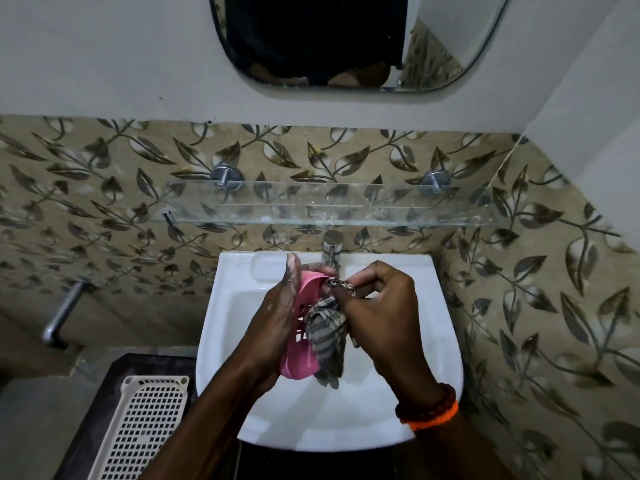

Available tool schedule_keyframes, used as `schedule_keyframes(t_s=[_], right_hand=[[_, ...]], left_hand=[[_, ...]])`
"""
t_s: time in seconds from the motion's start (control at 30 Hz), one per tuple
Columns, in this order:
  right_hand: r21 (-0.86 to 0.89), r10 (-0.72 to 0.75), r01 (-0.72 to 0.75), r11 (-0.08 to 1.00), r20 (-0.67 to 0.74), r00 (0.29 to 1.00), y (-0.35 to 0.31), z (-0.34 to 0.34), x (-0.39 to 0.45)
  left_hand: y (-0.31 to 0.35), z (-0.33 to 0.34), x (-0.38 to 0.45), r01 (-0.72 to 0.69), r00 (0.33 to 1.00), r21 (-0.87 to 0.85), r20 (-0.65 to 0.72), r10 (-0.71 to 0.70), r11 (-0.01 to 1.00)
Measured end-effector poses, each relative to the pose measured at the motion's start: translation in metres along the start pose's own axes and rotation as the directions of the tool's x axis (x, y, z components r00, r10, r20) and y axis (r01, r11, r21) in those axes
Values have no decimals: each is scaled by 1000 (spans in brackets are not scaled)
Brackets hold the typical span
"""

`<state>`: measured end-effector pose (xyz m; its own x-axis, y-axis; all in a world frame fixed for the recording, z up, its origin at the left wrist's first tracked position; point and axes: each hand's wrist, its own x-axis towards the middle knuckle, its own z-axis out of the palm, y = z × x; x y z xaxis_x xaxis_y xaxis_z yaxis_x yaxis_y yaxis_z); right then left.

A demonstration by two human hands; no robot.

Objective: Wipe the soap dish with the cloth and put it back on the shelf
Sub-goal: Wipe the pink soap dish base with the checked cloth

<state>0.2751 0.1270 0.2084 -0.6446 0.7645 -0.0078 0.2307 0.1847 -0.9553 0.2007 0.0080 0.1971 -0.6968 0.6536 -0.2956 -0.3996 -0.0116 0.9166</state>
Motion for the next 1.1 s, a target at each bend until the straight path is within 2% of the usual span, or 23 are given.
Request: schedule_keyframes(t_s=[0.07,0.1,0.2,0.3,0.37,0.43,0.47,0.53,0.6,0.67,0.8,0.87,0.9,1.0,1.1], right_hand=[[270,196,-216,938,101,975,5,0,-1],[334,259,-302,893,166,951,7,2,-3],[314,364,-449,837,294,884,17,9,-18],[337,405,-499,798,313,859,26,9,-25],[318,334,-405,857,256,907,27,10,-23],[125,137,-157,980,150,979,26,11,-17],[20,21,-23,1000,115,993,22,11,-14],[-81,-181,189,979,94,979,12,10,-6],[-138,-283,294,946,98,954,1,7,1],[-179,-273,287,941,101,957,-4,5,5],[-211,2,23,977,116,993,4,5,-2],[-100,163,-147,984,190,968,12,6,-9],[23,243,-256,966,241,940,17,6,-13],[303,472,-585,752,371,800,26,3,-18],[406,513,-710,576,496,700,32,5,-21]], left_hand=[[-4,-2,1,-21,999,-34,-27,20,999],[-4,-4,2,-22,999,-64,-32,20,998],[-3,-13,10,-31,997,-158,-81,18,987],[-3,-17,13,-32,995,-228,-97,10,973],[-6,-17,14,9,995,-312,-93,-40,950],[-6,-12,13,65,996,-366,-41,-85,928],[-7,-9,12,96,994,-363,-12,-108,927],[-3,-1,6,169,986,-346,54,-160,923],[-1,5,1,189,981,-350,99,-165,917],[-3,8,1,150,989,-348,60,-138,926],[-3,3,9,84,993,-380,-40,-108,921],[-3,-2,11,33,993,-389,-90,-73,920],[-4,-4,12,1,991,-396,-121,-53,918],[-14,-9,15,-39,981,-422,-189,-46,906],[-25,-7,22,-38,951,-450,-289,-105,892]])
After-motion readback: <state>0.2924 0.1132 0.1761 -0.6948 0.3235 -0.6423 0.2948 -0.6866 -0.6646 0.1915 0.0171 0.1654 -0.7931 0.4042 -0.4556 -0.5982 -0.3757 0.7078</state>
